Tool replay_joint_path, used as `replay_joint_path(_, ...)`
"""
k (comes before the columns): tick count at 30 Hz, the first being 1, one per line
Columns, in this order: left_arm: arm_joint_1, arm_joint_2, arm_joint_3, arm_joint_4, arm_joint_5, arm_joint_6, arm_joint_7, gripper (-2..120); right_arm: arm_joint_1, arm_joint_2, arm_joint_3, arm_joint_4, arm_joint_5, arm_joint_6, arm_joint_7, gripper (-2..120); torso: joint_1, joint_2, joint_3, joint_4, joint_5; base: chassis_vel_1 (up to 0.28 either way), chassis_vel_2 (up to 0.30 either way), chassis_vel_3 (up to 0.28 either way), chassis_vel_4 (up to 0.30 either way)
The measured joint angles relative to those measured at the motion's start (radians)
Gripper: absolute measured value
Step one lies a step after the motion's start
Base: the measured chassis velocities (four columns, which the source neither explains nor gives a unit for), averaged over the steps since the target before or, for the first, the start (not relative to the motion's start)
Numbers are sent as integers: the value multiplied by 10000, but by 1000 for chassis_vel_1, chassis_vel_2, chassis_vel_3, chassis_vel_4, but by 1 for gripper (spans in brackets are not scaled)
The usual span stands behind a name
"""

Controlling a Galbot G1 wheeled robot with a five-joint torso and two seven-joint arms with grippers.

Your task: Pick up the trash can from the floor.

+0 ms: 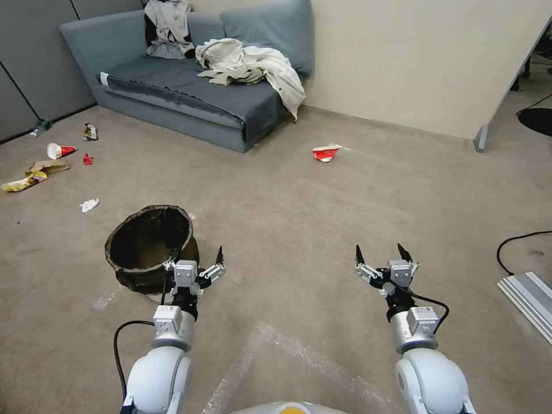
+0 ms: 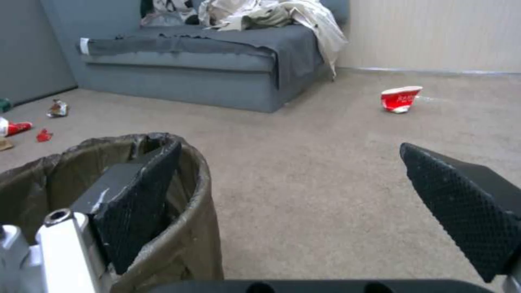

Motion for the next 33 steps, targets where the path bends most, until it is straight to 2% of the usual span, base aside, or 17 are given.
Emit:
replay_joint_path(25, 41, 0, 12, -17, 0, -50, -55, 100, 0, 0, 0, 0, 0, 0, 0, 100, 0, 0, 0, -1, 0, 0, 0, 0, 0)
replay_joint_path(26, 116, 0, 44, -106, 14, -145, -180, 100, -23, 6, -1, 0, -16, 18, 2, 100, 0, 0, 0, 1, -3, 0, 0, 0, 0)
replay_joint_path(27, 413, 6, 201, -484, 90, -530, -639, 100, -194, 61, -7, 70, -162, 212, 121, 100, 0, 0, 0, 4, -3, 0, 0, 0, 0)
replay_joint_path(28, 413, 6, 201, -484, 90, -530, -639, 100, -194, 61, -7, 70, -162, 212, 121, 100, 0, 0, 0, 4, -3, 0, 0, 0, 0)
replay_joint_path(30, 930, 15, 464, -1118, 227, -1167, -1404, 100, -825, 286, -64, 383, -664, 923, 562, 100, 0, 0, 0, 4, 2, 0, 0, 0, 0)
replay_joint_path(31, 1182, 38, 517, -1433, 292, -1323, -1703, 100, -1344, 456, -116, 614, -1021, 1472, 930, 100, 0, 1, -1, -7, 3, 0, 0, 0, 0)
replay_joint_path(33, 1263, 48, 518, -1512, 302, -1342, -1779, 100, -1515, 511, -155, 707, -1080, 1666, 1097, 100, -1, 0, 0, -3, 0, 0, 0, 0, 0)
